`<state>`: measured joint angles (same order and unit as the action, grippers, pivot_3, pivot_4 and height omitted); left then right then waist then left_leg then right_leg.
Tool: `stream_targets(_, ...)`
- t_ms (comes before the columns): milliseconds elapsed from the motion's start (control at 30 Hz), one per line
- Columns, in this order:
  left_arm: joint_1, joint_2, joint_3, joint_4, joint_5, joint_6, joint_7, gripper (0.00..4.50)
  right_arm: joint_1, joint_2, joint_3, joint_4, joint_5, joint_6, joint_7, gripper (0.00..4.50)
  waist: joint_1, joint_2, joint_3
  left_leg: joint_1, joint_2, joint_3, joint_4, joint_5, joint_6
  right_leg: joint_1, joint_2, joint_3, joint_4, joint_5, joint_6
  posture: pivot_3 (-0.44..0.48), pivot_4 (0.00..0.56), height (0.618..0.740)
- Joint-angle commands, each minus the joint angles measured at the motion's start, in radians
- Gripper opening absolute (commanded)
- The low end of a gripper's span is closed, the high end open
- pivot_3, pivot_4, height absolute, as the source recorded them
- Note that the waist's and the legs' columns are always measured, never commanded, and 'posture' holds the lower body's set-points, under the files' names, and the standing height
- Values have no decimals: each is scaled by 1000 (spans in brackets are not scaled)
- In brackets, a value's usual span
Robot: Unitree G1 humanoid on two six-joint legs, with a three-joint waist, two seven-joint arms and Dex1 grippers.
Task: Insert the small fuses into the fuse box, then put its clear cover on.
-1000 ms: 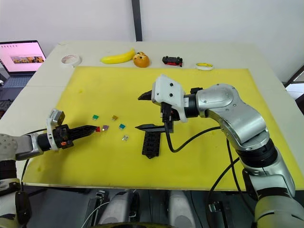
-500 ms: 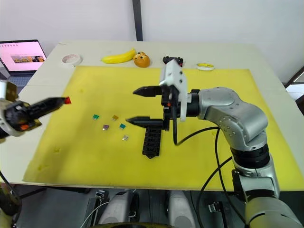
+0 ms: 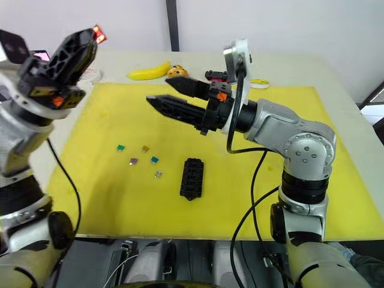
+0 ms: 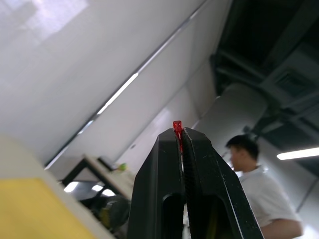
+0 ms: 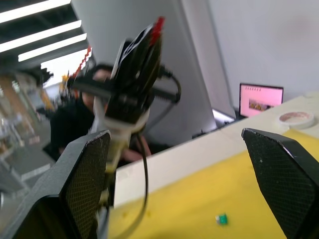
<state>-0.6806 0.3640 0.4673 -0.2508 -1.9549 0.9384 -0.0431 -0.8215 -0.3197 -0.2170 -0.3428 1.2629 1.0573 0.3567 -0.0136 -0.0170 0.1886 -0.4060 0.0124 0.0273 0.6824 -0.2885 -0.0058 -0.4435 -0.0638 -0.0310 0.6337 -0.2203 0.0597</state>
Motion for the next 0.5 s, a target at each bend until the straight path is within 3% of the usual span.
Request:
stream_targets(33, 18, -24, -29, -49, -17, -59, -11, 90, -43, 30, -56, 3, 117, -57, -129, 4500, 0, 0, 0, 0, 0, 0, 0, 0, 0, 0, 0, 0, 0, 0, 0, 0, 150, 737)
stream_targets(500, 61, -68, -162, -57, 89, -180, -121, 90, -42, 102, 38, -32, 195, -170, -328, 4500, 2, 0, 0, 0, 0, -1, 1, 0, 1, 1, 6, 0, 0, 0, 0, 0, 150, 737)
